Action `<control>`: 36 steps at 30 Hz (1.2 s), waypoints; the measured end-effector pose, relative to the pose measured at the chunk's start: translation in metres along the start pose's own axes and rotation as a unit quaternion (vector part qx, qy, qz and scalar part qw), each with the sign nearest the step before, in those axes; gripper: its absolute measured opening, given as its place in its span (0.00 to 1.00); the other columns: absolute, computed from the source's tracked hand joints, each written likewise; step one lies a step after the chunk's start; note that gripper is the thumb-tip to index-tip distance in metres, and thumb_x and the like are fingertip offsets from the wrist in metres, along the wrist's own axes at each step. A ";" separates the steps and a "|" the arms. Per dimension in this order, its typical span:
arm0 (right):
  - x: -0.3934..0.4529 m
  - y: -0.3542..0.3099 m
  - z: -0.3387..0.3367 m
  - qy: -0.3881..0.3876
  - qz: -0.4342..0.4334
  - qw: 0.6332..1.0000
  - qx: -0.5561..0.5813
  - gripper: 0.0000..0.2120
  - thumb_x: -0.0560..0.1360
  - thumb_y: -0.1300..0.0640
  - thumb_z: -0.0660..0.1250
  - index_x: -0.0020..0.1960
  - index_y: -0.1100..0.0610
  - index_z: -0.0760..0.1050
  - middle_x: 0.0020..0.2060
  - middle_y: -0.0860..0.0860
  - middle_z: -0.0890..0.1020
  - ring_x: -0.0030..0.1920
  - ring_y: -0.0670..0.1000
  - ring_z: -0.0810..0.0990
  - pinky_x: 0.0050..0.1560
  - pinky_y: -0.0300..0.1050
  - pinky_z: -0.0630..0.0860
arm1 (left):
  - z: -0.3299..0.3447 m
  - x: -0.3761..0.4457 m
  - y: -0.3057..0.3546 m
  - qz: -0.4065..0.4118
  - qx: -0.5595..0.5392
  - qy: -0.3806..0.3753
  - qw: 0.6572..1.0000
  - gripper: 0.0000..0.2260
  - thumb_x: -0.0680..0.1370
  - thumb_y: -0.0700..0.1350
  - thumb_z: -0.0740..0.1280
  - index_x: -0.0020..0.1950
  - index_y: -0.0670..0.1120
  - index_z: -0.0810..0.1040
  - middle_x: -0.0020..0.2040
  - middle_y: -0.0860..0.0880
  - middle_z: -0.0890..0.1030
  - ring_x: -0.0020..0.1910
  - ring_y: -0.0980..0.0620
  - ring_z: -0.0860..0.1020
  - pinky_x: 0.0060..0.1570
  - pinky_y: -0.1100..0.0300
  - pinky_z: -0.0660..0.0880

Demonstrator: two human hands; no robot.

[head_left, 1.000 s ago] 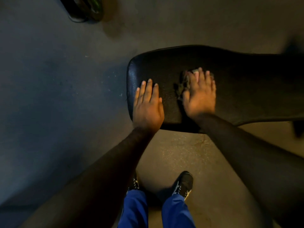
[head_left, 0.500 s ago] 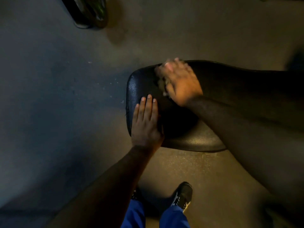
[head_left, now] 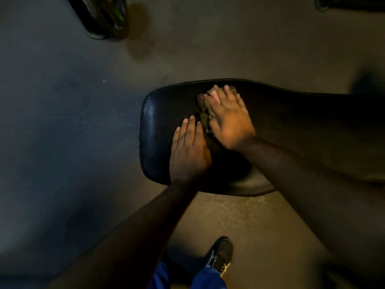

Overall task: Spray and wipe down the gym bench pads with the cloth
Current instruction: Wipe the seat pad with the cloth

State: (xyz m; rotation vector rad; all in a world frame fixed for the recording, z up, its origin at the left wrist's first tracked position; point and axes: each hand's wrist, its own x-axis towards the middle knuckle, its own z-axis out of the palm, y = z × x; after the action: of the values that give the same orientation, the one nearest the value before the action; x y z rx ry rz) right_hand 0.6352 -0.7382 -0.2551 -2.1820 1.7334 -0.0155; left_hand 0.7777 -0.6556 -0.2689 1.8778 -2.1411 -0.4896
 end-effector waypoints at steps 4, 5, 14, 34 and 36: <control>0.025 0.032 -0.012 0.050 0.179 0.983 -0.004 0.37 0.75 0.42 0.50 0.81 0.56 0.56 0.81 0.59 0.59 0.81 0.60 0.52 0.80 0.59 0.49 | 0.003 -0.002 0.000 0.012 0.034 -0.002 0.999 0.24 0.81 0.48 0.48 0.76 0.41 0.61 0.77 0.40 0.61 0.78 0.45 0.56 0.76 0.50 0.49; 0.033 0.026 -0.011 0.057 0.238 0.970 0.011 0.37 0.76 0.43 0.53 0.81 0.56 0.56 0.80 0.59 0.59 0.81 0.61 0.52 0.80 0.60 0.49 | 0.003 -0.001 0.000 0.009 0.040 -0.001 0.999 0.24 0.81 0.49 0.48 0.76 0.41 0.61 0.78 0.40 0.60 0.78 0.45 0.55 0.77 0.50 0.49; -0.005 0.052 -0.012 0.034 0.192 0.981 0.004 0.36 0.75 0.44 0.52 0.81 0.56 0.55 0.81 0.58 0.56 0.82 0.61 0.50 0.81 0.60 0.48 | 0.005 0.000 0.004 -0.009 0.058 0.002 0.998 0.24 0.81 0.48 0.50 0.75 0.41 0.63 0.77 0.40 0.63 0.77 0.45 0.58 0.76 0.50 0.51; -0.158 0.003 0.042 0.136 0.253 0.958 0.010 0.34 0.76 0.45 0.53 0.80 0.56 0.60 0.80 0.59 0.60 0.81 0.61 0.54 0.79 0.64 0.52 | -0.010 -0.013 0.009 0.026 -0.046 0.040 0.998 0.20 0.83 0.47 0.54 0.75 0.43 0.66 0.76 0.44 0.66 0.77 0.49 0.58 0.76 0.55 0.48; -0.178 -0.021 0.057 0.116 0.147 0.982 0.000 0.34 0.75 0.46 0.55 0.80 0.56 0.61 0.80 0.60 0.61 0.81 0.62 0.55 0.79 0.65 0.53 | -0.011 -0.014 0.018 0.056 -0.048 0.044 0.996 0.20 0.83 0.46 0.55 0.74 0.43 0.66 0.75 0.44 0.67 0.77 0.49 0.59 0.76 0.55 0.48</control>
State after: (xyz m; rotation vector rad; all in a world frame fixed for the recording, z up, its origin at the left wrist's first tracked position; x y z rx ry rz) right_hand 0.6236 -0.5508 -0.2653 -1.9672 2.1690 -0.2043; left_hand 0.7676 -0.6411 -0.2509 1.6852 -2.1129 -0.4690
